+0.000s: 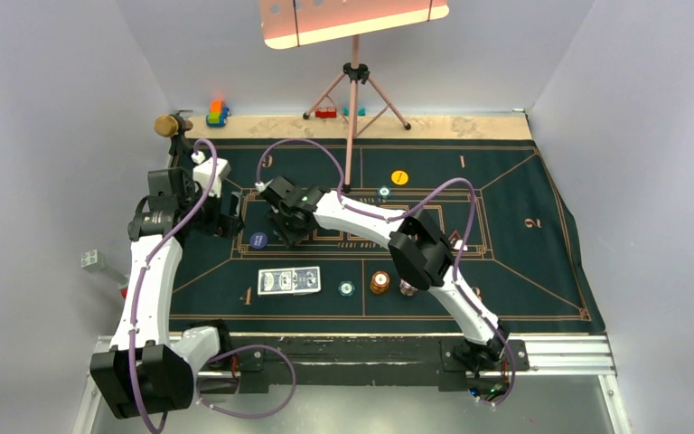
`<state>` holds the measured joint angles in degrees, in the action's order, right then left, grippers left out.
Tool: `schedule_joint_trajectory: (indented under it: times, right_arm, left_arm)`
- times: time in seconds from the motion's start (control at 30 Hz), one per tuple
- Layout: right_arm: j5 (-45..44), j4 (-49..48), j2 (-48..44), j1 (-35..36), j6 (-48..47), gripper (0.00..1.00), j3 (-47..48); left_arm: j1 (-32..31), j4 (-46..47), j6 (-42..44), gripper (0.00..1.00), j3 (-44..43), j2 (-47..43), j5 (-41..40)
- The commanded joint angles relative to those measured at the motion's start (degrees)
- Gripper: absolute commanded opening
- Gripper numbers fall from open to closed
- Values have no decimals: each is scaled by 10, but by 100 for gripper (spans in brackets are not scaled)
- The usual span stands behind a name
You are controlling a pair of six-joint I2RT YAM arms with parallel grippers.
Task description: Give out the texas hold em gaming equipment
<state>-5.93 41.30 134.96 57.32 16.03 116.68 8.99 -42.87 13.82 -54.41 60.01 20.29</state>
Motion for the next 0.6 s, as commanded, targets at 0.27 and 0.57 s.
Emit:
schedule_joint_trajectory:
  times: [0.27,0.57]
  right_arm:
    - [26,-9,20,10,10,24,20]
    - [16,-4,31,11,12,40,23]
  left_arm:
    - [6,17,-12,100,3,-2,1]
    - [6,17,-12,100,3,-6,2]
